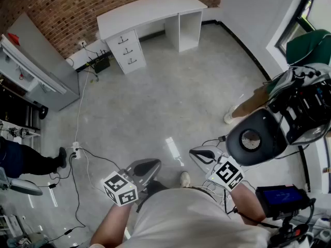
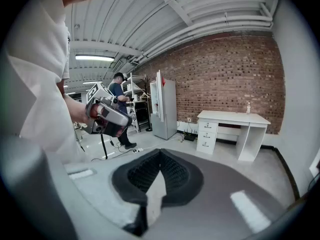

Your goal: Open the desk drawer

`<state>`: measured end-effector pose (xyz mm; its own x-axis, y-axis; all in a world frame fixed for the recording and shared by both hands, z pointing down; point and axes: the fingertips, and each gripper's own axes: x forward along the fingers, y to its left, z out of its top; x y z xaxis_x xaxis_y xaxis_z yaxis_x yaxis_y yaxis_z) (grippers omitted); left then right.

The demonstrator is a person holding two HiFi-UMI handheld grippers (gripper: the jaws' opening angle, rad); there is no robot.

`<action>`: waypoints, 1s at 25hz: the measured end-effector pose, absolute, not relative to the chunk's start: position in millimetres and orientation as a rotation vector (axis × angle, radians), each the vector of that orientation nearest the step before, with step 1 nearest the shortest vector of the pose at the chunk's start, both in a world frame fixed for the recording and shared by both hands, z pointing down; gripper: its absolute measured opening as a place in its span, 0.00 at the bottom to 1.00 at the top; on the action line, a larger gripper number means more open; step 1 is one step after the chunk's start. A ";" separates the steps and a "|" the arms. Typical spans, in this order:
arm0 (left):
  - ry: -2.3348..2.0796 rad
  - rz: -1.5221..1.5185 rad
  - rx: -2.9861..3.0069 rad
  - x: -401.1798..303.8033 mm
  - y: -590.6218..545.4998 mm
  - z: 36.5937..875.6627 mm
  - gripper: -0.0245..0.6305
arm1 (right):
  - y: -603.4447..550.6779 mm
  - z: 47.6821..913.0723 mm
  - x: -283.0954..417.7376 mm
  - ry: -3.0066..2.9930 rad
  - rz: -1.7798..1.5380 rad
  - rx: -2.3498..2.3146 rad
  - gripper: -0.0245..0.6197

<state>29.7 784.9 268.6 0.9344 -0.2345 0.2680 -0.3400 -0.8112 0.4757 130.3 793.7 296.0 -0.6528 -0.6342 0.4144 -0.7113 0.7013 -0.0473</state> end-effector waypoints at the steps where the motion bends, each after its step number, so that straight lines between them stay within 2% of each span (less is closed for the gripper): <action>1: -0.413 0.264 2.560 28.5 792.3 268.0 0.05 | 801.7 295.0 126.8 -2.544 0.293 1.043 0.04; 5: -0.420 0.241 2.594 6.4 829.8 252.0 0.05 | 839.3 282.4 92.6 -2.560 0.283 1.005 0.04; 9: -0.478 0.184 2.585 -51.5 849.8 233.4 0.05 | 851.7 258.8 28.3 -2.581 0.219 0.909 0.04; 15: -0.590 0.153 2.534 -137.3 772.7 256.1 0.05 | 762.9 270.2 -58.1 -2.619 0.183 0.797 0.04; 25: -0.617 0.180 2.483 -243.5 728.1 276.5 0.05 | 703.3 272.9 -172.7 -2.635 0.237 0.760 0.05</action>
